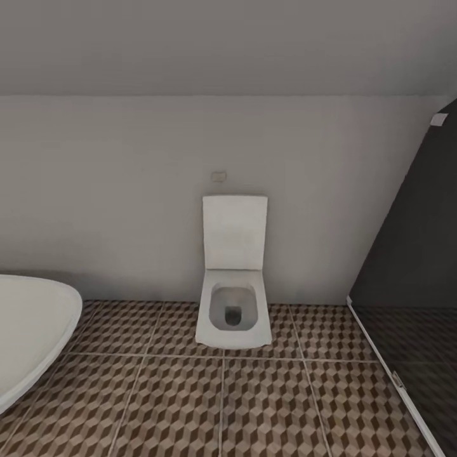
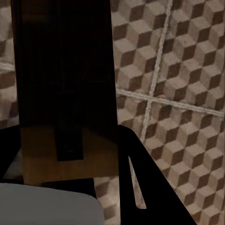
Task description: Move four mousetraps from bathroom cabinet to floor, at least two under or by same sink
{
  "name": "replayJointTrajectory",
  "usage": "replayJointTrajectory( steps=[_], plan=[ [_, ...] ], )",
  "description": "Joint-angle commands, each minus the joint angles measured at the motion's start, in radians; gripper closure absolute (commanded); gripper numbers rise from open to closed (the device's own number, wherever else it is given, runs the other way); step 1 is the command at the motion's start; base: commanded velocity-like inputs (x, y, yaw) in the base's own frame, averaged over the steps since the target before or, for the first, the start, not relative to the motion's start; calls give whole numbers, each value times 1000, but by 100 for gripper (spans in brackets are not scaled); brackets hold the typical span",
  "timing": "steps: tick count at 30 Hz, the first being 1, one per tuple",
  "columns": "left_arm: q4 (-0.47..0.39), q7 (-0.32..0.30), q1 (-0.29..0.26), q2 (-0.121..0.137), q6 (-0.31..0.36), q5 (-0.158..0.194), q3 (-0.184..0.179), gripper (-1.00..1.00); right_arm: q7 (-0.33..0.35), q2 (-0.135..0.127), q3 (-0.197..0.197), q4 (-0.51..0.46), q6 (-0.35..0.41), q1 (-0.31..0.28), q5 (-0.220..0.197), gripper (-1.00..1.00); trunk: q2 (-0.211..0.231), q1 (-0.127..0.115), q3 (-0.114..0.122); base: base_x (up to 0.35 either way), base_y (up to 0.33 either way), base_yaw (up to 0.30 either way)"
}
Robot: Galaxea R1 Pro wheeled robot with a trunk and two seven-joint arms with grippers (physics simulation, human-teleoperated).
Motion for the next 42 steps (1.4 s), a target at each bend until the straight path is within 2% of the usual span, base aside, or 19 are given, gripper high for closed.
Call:
replayJointTrajectory(
  steps=[1, 6, 10, 13, 18, 24, 25, 27, 28, 29, 32, 35, 37, 39, 42],
  plan=[
    [-1, 5, 0, 1, -2, 2, -9, 100, -2, 2, 8, 0, -3, 0, -12, 100, 0, 1, -1, 335, 0, 0],
    [0, 5, 0, 2, -2, 2, -9, 100, -8, -4, -3, 0, -4, 0, -21, 100, 0, 1, 1, 335, 0, -118],
    [0, 5, -1, 2, -2, 2, -9, 100, -10, -8, -43, 1, -4, 0, -49, 100, 0, 1, 3, 335, 0, -219],
    [0, 5, -1, 2, -2, 2, -9, 100, -10, -8, -56, 1, -5, 0, -55, 100, 0, 1, 4, 329, 0, -90],
    [0, 5, -1, 3, -2, 3, -9, 100, -10, -9, -61, 2, -6, 0, -55, 100, 0, 1, 4, 273, 0, -18],
    [1, 11, 0, 13, -1, 8, -7, 100, -13, -8, -56, 1, 2, -1, -52, 100, 0, 1, 4, 45, 0, -1],
    [2, 38, -5, 15, 28, 8, -4, 100, -52, -26, -59, 1, 177, -89, -53, 100, 0, 1, 4, 0, 0, 0],
    [1, 69, -35, 13, 100, 6, -4, 100, -74, -32, -59, -2, 308, -166, -52, 100, 0, 1, 4, 0, 0, 0],
    [-1, 91, -63, 12, 159, 6, -4, 100, -80, -33, -60, -4, 365, -204, -52, 100, 0, 1, 4, 0, 0, 0],
    [-3, 126, -116, 10, 257, 6, -4, 100, -86, -32, -60, -5, 426, -263, -52, 100, 0, 1, 4, 0, 0, 0],
    [-11, 181, -233, -2, 430, 5, -4, 100, -90, -30, -60, -7, 481, -365, -53, 100, 0, 1, 4, 0, 0, 0],
    [-13, 229, -342, -24, 523, 4, -5, 100, -89, -29, -60, -8, 498, -461, -54, 100, 0, 1, 4, 0, 0, 0],
    [-14, 268, -396, -36, 554, 4, -6, 100, -87, -30, -61, -7, 531, -515, -59, 100, 0, 1, 4, 0, 0, 0],
    [-15, 293, -431, -44, 566, 2, -8, 100, -85, -29, -64, -9, 617, -554, -59, 100, 0, 1, 4, 0, 0, 0],
    [-16, 302, -445, -48, 563, 1, -11, 100, -85, -27, -66, -11, 667, -569, -59, 100, 0, 1, 4, 0, 0, 0]
  ],
)
